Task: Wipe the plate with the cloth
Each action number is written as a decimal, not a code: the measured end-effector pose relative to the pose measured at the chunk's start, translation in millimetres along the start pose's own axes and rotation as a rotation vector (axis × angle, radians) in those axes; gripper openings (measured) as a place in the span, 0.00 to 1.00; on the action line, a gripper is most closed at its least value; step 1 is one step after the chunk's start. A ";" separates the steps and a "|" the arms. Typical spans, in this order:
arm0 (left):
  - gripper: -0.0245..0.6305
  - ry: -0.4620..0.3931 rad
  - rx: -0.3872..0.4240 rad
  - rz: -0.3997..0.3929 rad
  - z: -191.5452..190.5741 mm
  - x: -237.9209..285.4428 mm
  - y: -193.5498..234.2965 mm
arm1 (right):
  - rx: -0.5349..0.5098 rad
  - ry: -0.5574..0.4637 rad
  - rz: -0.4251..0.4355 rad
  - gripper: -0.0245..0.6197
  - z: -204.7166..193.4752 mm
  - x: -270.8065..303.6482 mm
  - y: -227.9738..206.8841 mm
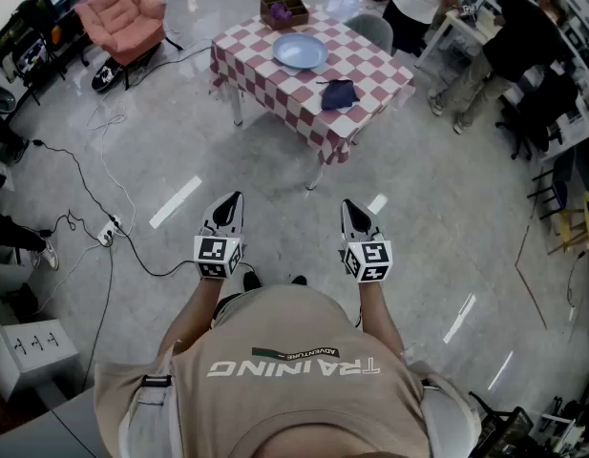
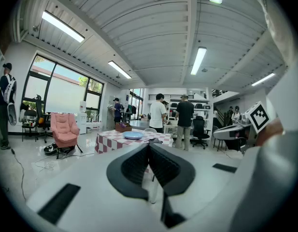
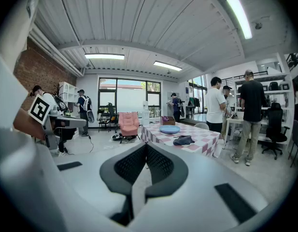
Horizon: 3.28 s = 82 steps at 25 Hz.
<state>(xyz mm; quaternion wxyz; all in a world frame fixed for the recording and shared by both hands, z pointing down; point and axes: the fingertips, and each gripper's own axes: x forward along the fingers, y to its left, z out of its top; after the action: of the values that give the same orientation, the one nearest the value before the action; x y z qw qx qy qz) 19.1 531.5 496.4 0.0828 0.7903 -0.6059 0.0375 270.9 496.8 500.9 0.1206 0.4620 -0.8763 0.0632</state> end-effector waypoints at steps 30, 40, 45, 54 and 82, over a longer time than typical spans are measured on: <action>0.06 -0.023 -0.111 -0.048 -10.9 -5.0 92.4 | -0.050 0.042 -0.015 0.07 8.2 57.2 81.9; 0.06 0.002 -0.069 -0.026 -5.3 20.1 102.1 | -0.034 0.030 0.028 0.07 11.0 98.3 70.5; 0.06 0.004 -0.067 -0.007 -1.1 55.6 101.1 | -0.025 0.020 0.035 0.07 10.9 125.1 41.5; 0.06 -0.045 -0.049 -0.002 39.4 157.3 84.0 | -0.005 -0.028 0.034 0.07 39.7 181.0 -50.8; 0.06 0.018 -0.073 -0.070 59.5 307.9 140.3 | 0.016 0.022 0.019 0.07 63.8 318.7 -108.9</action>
<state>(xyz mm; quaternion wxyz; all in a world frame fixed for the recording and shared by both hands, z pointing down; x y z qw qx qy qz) -37.7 192.7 499.0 0.1185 0.8072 -0.5780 0.0195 177.6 167.8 525.4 0.1259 0.4539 -0.8788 0.0762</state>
